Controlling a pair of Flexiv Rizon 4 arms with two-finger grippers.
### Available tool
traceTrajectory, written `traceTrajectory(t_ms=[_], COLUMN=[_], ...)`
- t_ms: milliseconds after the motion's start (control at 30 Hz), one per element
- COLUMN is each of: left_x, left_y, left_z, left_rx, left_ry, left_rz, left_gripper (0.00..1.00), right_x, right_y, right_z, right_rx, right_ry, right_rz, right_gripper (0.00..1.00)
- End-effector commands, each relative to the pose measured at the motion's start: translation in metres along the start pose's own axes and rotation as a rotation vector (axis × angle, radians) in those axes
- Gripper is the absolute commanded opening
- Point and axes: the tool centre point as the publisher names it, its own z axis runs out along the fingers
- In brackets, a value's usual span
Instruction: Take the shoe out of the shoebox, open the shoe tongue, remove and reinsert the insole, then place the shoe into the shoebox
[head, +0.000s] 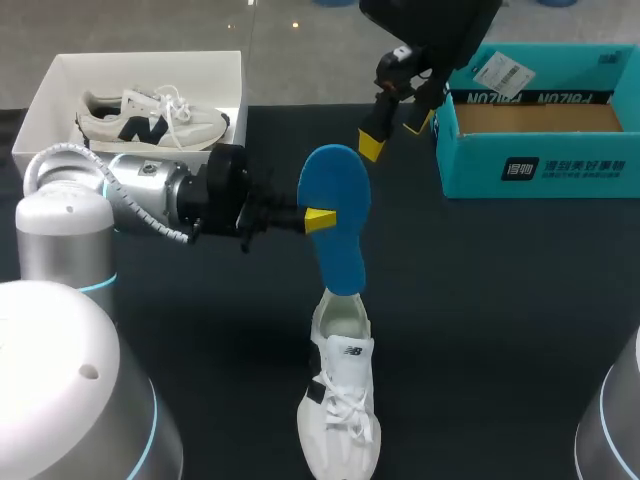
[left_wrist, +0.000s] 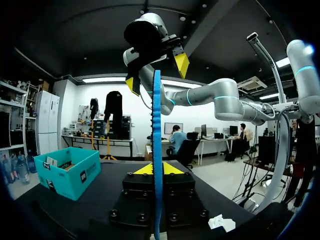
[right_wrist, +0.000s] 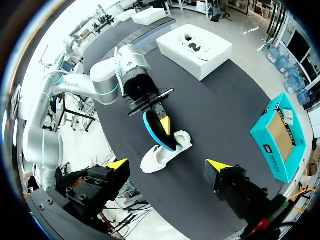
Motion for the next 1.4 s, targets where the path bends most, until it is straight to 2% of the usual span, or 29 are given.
traceTrajectory(t_ms=[33,133,300,333,367,400,467,500,567,600,733,867,933,1367,1400], left_x=[-0.005,-0.005,-0.023,-0.025,-0.027,-0.030,-0.029,-0.031,-0.031,-0.032,-0.038,-0.049,-0.047,-0.047,-0.049], left_y=[0.004,0.004,-0.011,-0.012,-0.014,-0.013,-0.012,-0.009,-0.007,-0.005,-0.001,0.000,-0.003,-0.003,-0.003], left_z=[0.002,0.002,0.002,0.002,0.001,0.001,0.001,0.002,0.003,0.003,0.002,0.001,0.002,0.002,0.002], left_rx=[0.007,0.007,-0.014,-0.023,-0.021,-0.058,-0.057,-0.113,-0.110,-0.140,-0.161,-0.153,-0.136,-0.136,-0.116], left_ry=[0.010,0.010,-0.153,-0.137,-0.168,-0.190,-0.175,-0.199,-0.182,-0.197,-0.110,-0.124,-0.050,-0.050,-0.057], left_rz=[0.001,0.001,-0.373,-0.416,-0.489,-0.555,-0.652,-0.705,-0.774,-0.833,-0.979,-1.048,-0.966,-0.966,-1.002], left_gripper=[0.00,0.00,0.00,0.00,0.00,0.00,0.00,0.00,0.00,0.00,0.00,0.00,0.00,0.00,0.00], right_x=[0.000,0.000,0.000,0.000,0.000,0.000,0.000,0.000,0.000,0.000,0.000,0.000,0.000,0.000,0.000], right_y=[0.001,0.001,0.001,0.001,0.001,0.001,0.001,0.001,0.001,0.001,0.001,0.001,0.001,0.001,0.001], right_z=[0.000,0.000,0.000,0.000,0.000,0.000,0.000,0.000,0.000,0.000,0.000,0.000,0.000,0.000,0.000], right_rx=[0.003,0.003,0.003,0.003,0.003,0.003,0.003,0.003,0.003,0.003,0.003,0.003,0.003,0.003,0.003], right_ry=[0.000,0.000,0.000,0.000,0.000,0.000,0.000,0.000,0.000,0.000,0.000,0.000,0.000,0.000,0.000], right_rz=[0.001,0.001,0.001,0.001,0.001,0.001,0.001,0.001,0.001,0.001,0.001,0.001,0.001,0.001,0.001], right_gripper=[1.00,1.00,1.00,1.00,1.00,1.00,1.00,1.00,1.00,1.00,1.00,1.00,1.00,1.00,1.00])
